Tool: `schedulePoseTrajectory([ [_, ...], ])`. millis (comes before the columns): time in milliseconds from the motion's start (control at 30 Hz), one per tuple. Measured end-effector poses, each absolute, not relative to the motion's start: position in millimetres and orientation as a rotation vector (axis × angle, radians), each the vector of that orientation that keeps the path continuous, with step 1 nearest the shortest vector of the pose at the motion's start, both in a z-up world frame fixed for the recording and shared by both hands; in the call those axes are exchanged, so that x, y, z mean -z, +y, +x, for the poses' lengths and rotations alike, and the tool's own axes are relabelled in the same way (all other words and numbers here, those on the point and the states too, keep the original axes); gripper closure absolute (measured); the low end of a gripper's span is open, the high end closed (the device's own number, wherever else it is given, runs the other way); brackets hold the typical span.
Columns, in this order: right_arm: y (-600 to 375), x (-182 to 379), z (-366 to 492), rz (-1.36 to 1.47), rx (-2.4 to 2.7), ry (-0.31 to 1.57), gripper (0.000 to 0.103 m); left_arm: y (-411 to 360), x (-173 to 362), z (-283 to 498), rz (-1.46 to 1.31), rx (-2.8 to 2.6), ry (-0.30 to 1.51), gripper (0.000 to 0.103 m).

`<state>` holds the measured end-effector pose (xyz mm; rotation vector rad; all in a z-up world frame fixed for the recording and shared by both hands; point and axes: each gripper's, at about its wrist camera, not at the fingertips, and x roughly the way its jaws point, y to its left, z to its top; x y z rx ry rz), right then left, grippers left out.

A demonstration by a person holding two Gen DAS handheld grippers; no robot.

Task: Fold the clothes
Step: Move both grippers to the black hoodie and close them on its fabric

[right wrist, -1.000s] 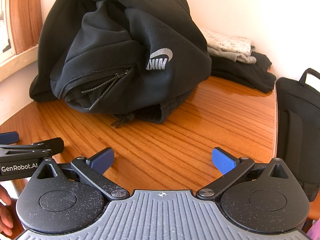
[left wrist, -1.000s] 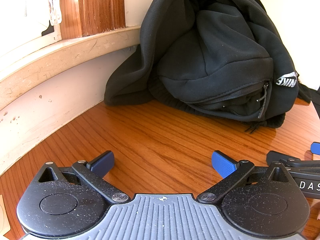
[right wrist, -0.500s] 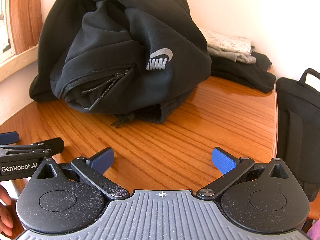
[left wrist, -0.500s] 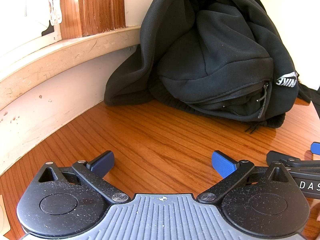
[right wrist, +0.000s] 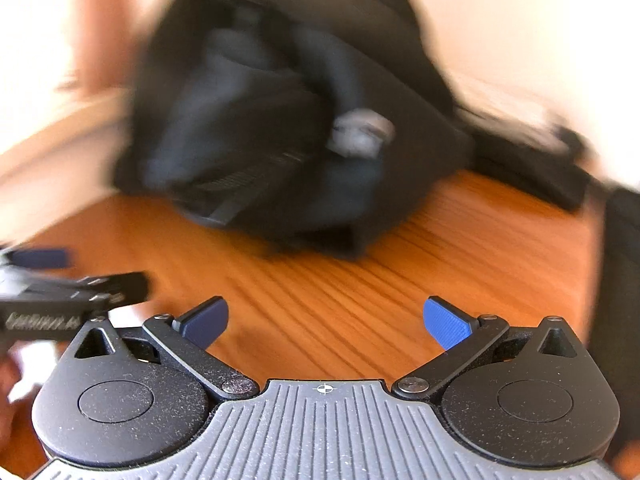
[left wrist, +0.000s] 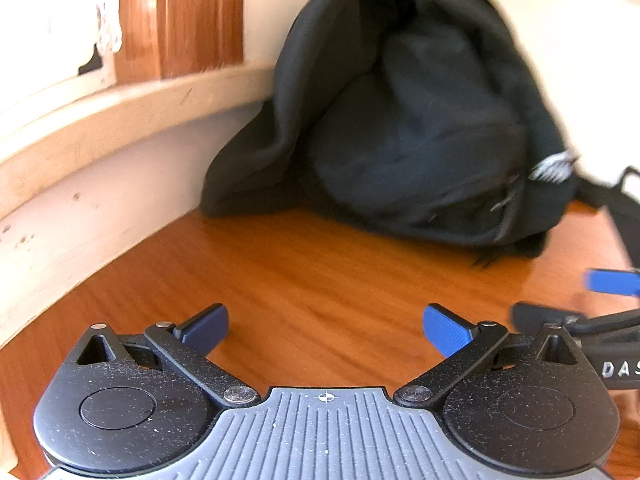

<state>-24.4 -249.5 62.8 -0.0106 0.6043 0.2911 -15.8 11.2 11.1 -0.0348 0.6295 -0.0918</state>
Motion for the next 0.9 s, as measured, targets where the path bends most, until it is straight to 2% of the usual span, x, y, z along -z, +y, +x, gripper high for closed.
schedulePoseTrajectory([
  [133, -265, -93, -20, -0.074, -0.322, 0.489, 0.0, 20, -28, -29, -0.073, 0.116, 0.512, 0.0],
  [333, -289, -115, 14, -0.168, -0.303, 0.402, 0.001, 31, -36, -35, -0.148, 0.139, 0.467, 0.0],
  [400, -301, -109, 33, -0.185, -0.341, 0.411, 0.014, 35, -36, -35, -0.171, 0.154, 0.464, 0.0],
  [433, -305, -106, 42, -0.185, -0.364, 0.427, 0.025, 36, -36, -33, -0.174, 0.157, 0.469, 0.0],
  [500, -309, -103, 53, -0.178, -0.408, 0.455, 0.032, 38, -33, -32, -0.178, 0.158, 0.48, 0.0],
  [567, -311, -100, 62, -0.199, -0.433, 0.463, 0.048, 39, -30, -29, -0.185, 0.155, 0.492, 0.0],
  [733, -308, -91, 85, -0.246, -0.502, 0.475, 0.048, 38, -31, -22, -0.227, 0.183, 0.508, 0.0],
  [900, -302, -81, 100, -0.282, -0.545, 0.474, 0.041, 27, -29, -2, -0.252, 0.201, 0.536, 0.0],
])
